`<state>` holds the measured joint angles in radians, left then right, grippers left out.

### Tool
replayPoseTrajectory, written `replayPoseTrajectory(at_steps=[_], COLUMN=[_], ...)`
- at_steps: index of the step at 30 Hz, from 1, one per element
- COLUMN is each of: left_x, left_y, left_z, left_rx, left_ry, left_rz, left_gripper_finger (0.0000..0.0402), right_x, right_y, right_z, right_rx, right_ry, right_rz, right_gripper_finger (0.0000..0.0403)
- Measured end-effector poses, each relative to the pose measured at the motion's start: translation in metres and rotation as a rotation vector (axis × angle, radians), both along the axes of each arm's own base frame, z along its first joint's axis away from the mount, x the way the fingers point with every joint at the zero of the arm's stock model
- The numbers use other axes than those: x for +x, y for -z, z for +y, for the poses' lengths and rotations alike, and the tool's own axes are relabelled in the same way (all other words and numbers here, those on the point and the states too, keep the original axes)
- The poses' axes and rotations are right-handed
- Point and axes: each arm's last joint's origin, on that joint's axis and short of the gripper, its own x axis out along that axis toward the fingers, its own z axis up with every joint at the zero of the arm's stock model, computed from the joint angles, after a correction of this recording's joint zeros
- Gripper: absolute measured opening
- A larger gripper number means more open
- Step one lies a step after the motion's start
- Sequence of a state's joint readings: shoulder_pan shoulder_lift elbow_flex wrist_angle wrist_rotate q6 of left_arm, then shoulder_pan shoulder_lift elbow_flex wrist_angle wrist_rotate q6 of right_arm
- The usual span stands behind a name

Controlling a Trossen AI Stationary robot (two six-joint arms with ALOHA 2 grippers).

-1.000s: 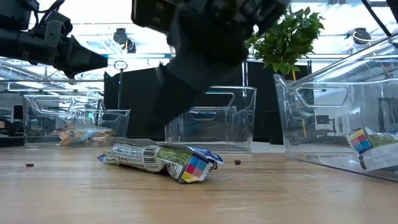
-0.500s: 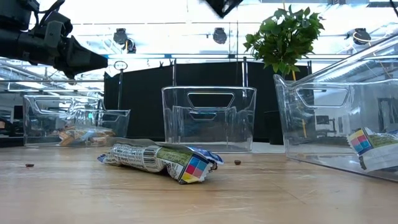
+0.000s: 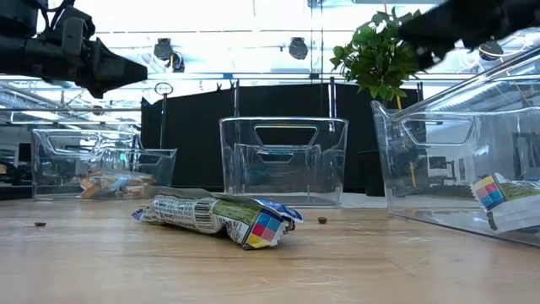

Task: Pick and place Granola Bars by type
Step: Put the blue granola bar into the bottom right transparent bin

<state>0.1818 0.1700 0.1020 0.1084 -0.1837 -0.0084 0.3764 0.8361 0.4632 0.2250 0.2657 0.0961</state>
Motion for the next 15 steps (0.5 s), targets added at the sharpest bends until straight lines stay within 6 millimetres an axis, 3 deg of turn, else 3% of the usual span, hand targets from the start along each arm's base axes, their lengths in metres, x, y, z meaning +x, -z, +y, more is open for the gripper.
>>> replayPoseTrajectory(at_steps=[7,15], left_x=[0.0,0.0], left_y=[0.0,0.0], left_z=[0.0,0.0], left_rx=[-0.001,-0.013], left_ry=[0.0,0.004], left_rz=[0.002,-0.003], left_gripper_finger=[0.0127,0.0127], right_x=[-0.034,-0.042], right_y=[0.026,0.046], right_z=[-0.03,-0.055], right_rx=[-0.053,-0.099], right_ry=[0.137,0.271], right_rz=[-0.127,-0.232], right_gripper_finger=[0.0019,0.0016])
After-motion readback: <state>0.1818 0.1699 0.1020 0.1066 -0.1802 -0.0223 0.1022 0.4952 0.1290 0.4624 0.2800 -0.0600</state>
